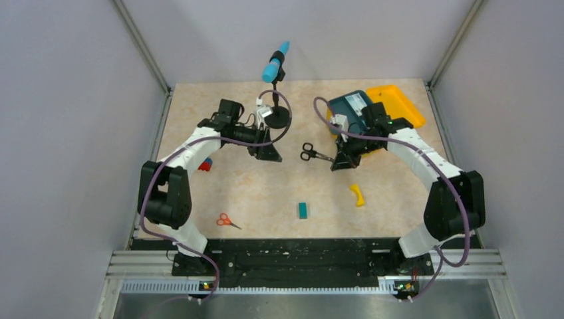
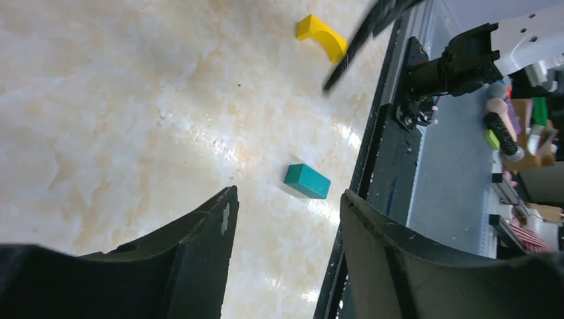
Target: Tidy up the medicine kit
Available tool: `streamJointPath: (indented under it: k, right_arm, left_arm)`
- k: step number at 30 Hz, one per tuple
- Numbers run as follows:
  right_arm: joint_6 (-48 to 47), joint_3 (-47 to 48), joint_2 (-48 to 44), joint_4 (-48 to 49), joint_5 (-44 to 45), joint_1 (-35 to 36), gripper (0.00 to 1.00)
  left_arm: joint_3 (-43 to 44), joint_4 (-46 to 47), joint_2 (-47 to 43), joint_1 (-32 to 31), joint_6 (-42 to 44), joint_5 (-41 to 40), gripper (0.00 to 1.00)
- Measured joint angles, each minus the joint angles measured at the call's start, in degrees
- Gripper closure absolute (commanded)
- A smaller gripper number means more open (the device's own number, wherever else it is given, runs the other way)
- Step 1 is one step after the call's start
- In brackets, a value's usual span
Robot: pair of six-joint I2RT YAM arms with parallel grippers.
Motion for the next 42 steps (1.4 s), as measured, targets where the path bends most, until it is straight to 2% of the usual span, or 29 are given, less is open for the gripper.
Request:
streamJointPath:
  k: [6,9,12,19,28,30,32,36,38,42]
  right_arm:
    - [15.5,5.18,-4.39,4.63,4.5,-8.37,1.0]
    - [23.5,7.67,-4.68,9.27,10.58,-11.78,1.0]
    - [27.58,9.16,-4.33,12.13,16.31,-12.11,1.0]
    - [30.93,13.4,2.19,15.06,22.45,-12.07,1.0]
    - [32.89,13.57,10.08,14.64,23.17,-12.07,0.99]
    - [33.07,13.57,10.93,14.23,22.93,-12.07,0.93]
    - [33.09,13.57,11.3,13.64,22.69,-12.09,0.78]
    - [33.42,13.57,11.47,13.07,22.03,-12.07,0.6]
    - [33.42,13.64,11.47,12.52,21.7,-12.07,0.56]
    - [33.09,15.47,11.47,10.93,22.1,-12.07,0.55]
  left_arm:
    - [-0.24,-8.09,-7.26,0.79,7.15,-4.74,0.42]
    - [-1.36,-10.99,-9.51,0.59,9.44,-6.45,0.42]
    - [-2.69,-12.63,-10.19,0.57,10.12,-7.87,0.43]
    - [-5.31,-13.68,-11.82,0.57,10.32,-10.4,0.43]
    - [-6.47,-15.08,-14.45,0.61,12.07,-13.29,0.43]
    - [-6.88,-15.28,-14.91,0.81,12.39,-13.68,0.43]
    - [-7.3,-15.32,-15.13,0.98,12.61,-14.01,0.43]
    - [-8.07,-15.47,-15.15,1.25,12.66,-14.25,0.43]
    - [-8.48,-15.72,-15.15,1.29,12.76,-14.36,0.43]
    - [-8.72,-15.89,-15.43,1.29,12.7,-16.79,0.42]
